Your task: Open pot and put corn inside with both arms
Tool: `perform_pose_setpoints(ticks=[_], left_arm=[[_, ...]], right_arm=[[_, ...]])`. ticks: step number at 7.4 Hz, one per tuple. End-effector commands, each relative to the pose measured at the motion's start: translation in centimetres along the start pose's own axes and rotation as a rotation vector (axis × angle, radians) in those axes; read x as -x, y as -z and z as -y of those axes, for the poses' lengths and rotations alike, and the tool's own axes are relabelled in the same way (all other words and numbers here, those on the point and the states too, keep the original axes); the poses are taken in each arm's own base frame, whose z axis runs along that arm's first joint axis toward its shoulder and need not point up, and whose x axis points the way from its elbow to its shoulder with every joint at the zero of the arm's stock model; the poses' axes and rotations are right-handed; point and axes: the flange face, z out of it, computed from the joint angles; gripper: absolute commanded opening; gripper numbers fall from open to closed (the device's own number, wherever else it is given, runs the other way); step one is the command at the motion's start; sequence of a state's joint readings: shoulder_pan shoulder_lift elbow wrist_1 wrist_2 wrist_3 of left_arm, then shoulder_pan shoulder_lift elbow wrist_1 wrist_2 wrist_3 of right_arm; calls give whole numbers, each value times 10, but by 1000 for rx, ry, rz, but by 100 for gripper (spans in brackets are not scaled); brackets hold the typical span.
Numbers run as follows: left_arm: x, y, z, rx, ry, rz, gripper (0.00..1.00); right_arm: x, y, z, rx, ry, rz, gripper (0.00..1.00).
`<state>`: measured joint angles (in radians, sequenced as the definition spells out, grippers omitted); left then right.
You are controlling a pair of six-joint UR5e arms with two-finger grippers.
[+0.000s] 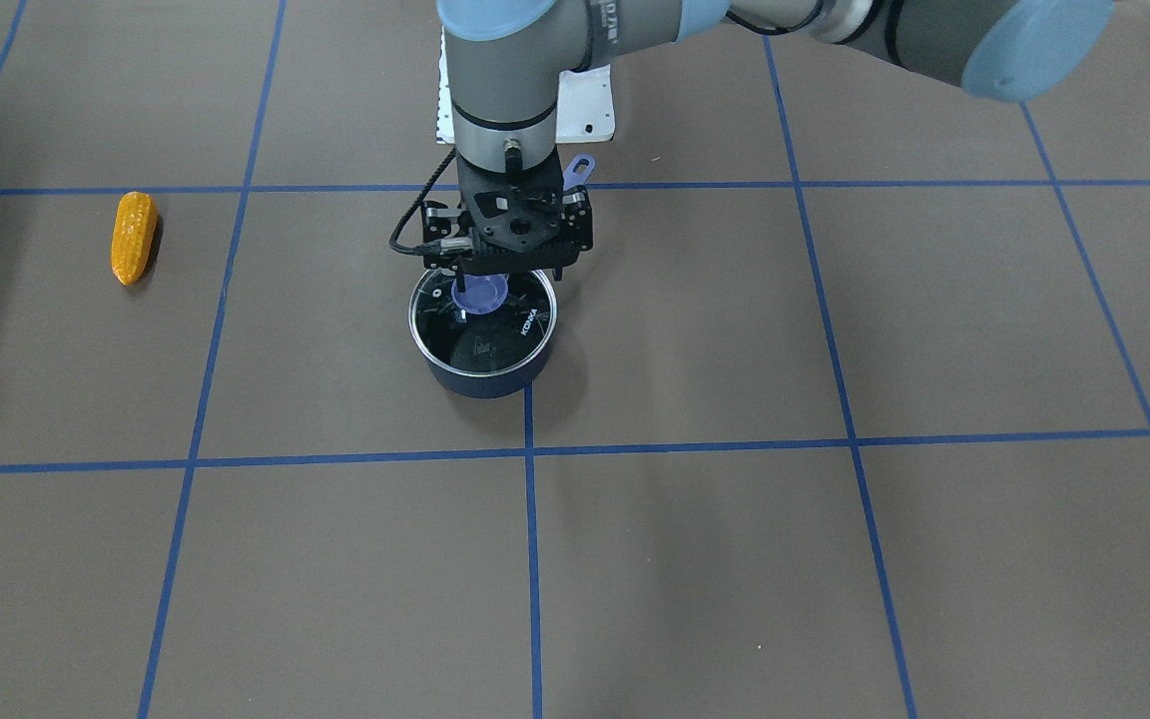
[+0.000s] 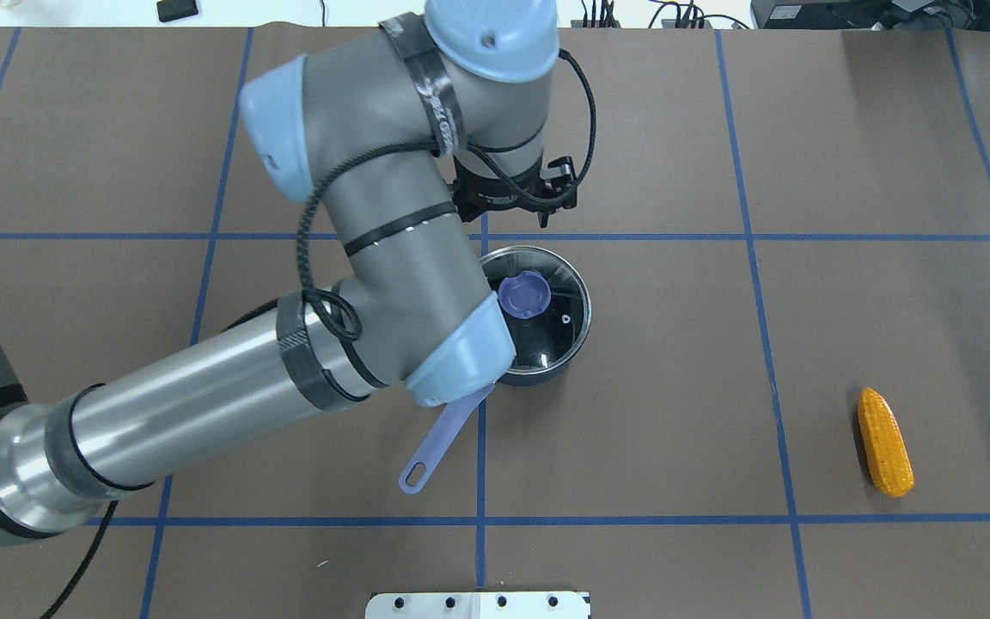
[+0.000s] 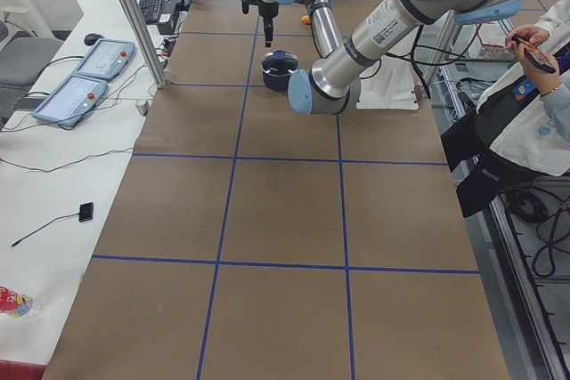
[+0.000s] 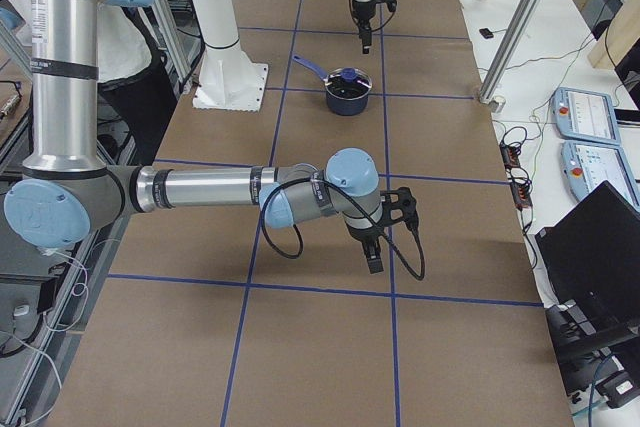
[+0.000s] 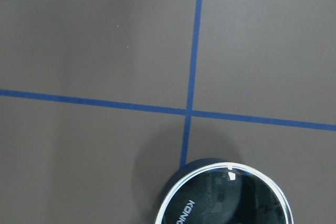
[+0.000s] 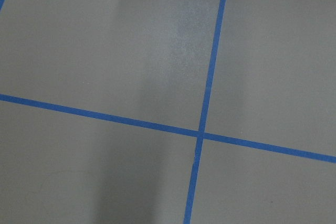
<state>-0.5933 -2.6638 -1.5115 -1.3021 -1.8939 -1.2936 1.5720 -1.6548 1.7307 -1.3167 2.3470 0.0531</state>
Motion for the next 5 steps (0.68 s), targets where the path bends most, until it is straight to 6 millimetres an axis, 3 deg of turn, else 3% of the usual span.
perform_pose_setpoints(ticks=[1, 3, 5], left_arm=[[-26, -45, -35, 8, 2, 15, 100], [-34, -76, -39, -5, 13, 5, 99], [-32, -81, -39, -2, 13, 13, 99]], right_arm=[[0, -2, -2, 4, -1, -1, 100], [-1, -2, -3, 5, 0, -1, 100], [0, -3, -2, 7, 0, 0, 100]])
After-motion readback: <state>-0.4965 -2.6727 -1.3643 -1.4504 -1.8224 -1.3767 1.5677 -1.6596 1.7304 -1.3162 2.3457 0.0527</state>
